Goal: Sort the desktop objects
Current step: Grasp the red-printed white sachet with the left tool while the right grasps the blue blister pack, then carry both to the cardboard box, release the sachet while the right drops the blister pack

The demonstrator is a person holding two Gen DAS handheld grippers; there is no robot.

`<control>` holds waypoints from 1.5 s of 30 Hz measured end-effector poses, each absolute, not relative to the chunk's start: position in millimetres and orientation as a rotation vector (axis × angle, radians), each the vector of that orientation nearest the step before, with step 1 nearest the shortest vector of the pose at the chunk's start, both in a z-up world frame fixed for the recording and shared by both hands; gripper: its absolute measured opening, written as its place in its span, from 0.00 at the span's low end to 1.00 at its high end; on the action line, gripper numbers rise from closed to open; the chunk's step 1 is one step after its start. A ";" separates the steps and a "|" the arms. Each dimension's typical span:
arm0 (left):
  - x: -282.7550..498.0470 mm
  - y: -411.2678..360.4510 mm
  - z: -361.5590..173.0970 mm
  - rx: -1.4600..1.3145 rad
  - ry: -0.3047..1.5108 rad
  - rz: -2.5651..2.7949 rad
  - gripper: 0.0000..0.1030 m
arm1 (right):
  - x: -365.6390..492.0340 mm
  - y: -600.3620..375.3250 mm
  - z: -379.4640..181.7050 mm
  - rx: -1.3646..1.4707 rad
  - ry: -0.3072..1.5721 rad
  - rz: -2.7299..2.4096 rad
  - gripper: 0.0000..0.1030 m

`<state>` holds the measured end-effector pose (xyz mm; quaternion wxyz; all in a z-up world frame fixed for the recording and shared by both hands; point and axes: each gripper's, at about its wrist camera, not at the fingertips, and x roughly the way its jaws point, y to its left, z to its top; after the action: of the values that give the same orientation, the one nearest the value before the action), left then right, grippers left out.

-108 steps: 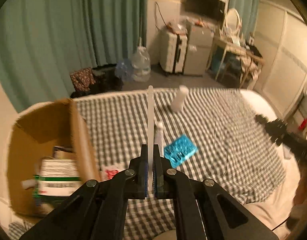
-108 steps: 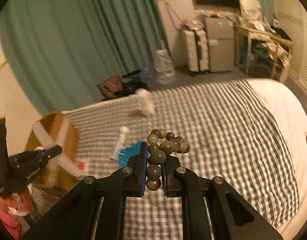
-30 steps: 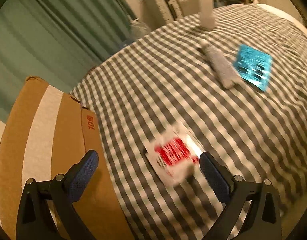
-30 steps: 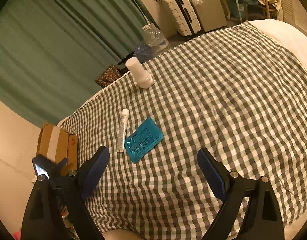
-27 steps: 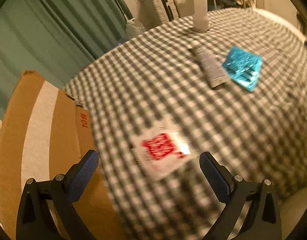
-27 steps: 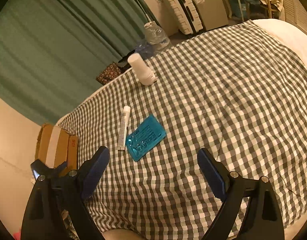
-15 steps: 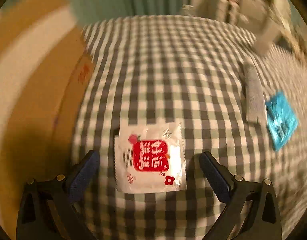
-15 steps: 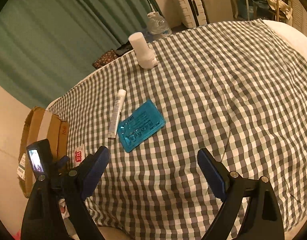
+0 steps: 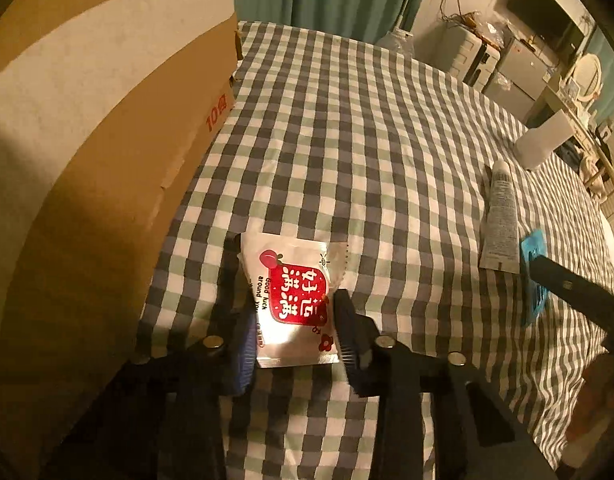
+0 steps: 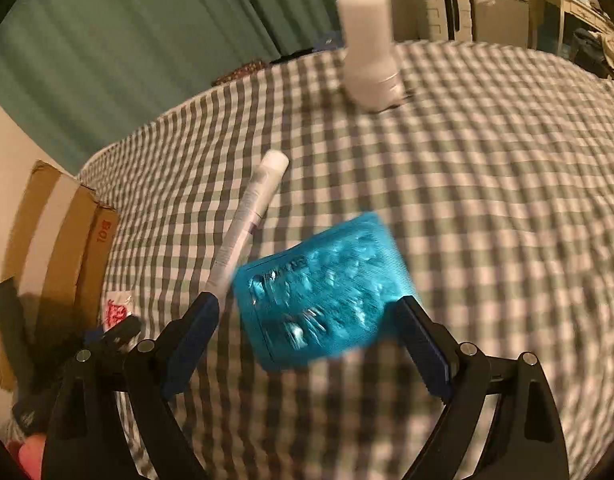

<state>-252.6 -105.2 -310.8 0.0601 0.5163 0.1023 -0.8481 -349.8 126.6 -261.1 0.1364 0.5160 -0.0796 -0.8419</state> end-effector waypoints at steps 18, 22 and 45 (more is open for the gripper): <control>-255.1 -101.7 -303.4 1.638 0.249 -2.550 0.31 | -341.1 165.8 -257.4 1.461 -0.178 -2.484 0.08; -248.9 -100.1 -296.4 1.625 0.232 -2.572 0.28 | -323.2 187.2 -250.5 1.407 -0.261 -2.488 0.08; -211.8 -89.4 -163.8 1.361 0.230 -2.917 0.02 | -228.4 165.8 -123.9 1.135 -0.286 -2.455 0.08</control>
<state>-211.8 -89.4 -163.8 -0.0428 0.4213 0.0711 -0.9031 -228.4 165.8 -123.9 0.2096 0.4080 -0.1028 -0.8826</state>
